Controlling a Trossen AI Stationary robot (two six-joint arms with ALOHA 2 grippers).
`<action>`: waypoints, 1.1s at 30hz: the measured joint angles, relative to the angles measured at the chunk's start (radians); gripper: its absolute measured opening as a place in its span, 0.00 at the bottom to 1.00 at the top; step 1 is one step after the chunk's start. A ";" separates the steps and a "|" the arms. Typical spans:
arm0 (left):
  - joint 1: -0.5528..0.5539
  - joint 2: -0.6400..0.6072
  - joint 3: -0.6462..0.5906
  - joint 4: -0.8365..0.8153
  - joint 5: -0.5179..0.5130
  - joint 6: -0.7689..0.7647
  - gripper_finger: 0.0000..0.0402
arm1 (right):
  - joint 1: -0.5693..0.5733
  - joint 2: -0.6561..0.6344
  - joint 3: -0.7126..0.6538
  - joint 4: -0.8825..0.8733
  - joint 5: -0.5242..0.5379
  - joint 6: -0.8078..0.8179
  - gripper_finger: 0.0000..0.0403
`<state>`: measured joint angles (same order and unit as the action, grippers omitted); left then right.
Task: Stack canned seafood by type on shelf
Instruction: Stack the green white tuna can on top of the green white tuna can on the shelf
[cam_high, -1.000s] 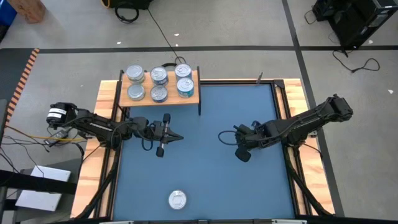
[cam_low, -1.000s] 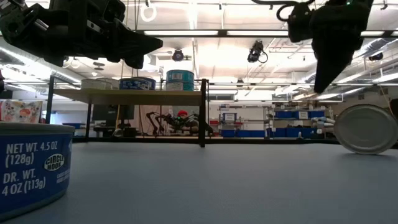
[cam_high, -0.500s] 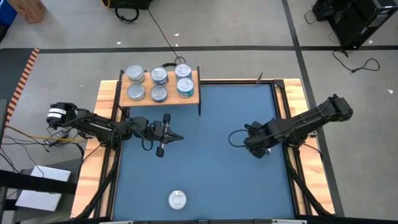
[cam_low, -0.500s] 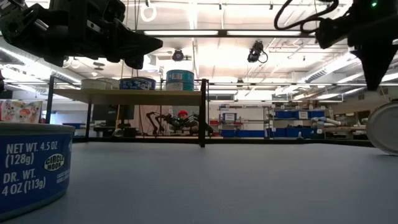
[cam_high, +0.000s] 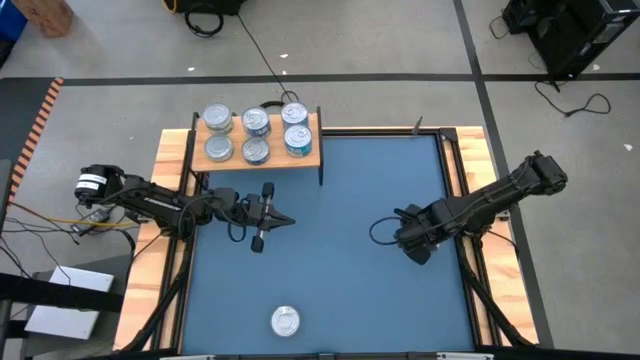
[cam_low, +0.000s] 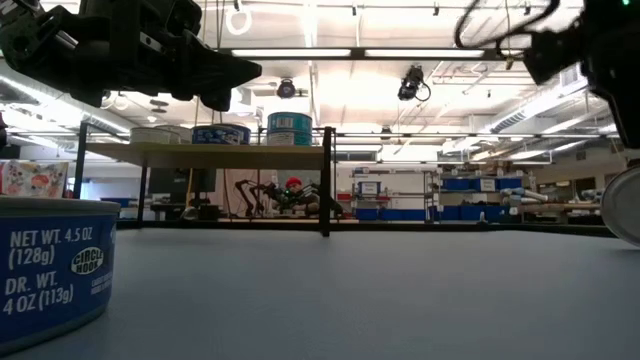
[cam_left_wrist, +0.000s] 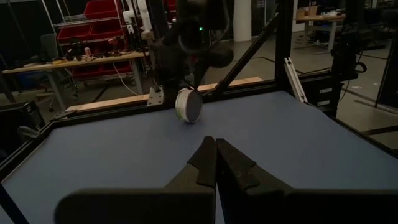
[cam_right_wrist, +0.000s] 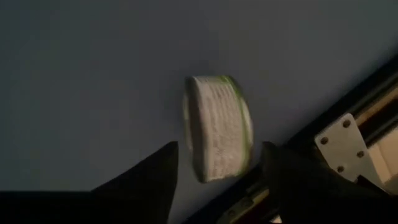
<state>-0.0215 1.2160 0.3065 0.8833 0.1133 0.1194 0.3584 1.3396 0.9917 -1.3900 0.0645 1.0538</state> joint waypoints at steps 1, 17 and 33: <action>0.000 0.000 0.000 0.000 0.000 0.000 0.01 | 0.000 0.000 -0.018 -0.001 -0.005 -0.002 0.60; 0.000 0.000 0.000 0.001 0.000 -0.001 0.01 | -0.001 0.000 -0.217 0.352 -0.085 -0.062 0.45; 0.000 0.000 0.000 0.003 0.000 -0.001 0.01 | -0.090 0.019 -0.321 1.181 0.044 -0.053 0.34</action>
<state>-0.0215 1.2160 0.3061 0.8867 0.1132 0.1188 0.2685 1.3583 0.6704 -0.2090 0.1085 1.0010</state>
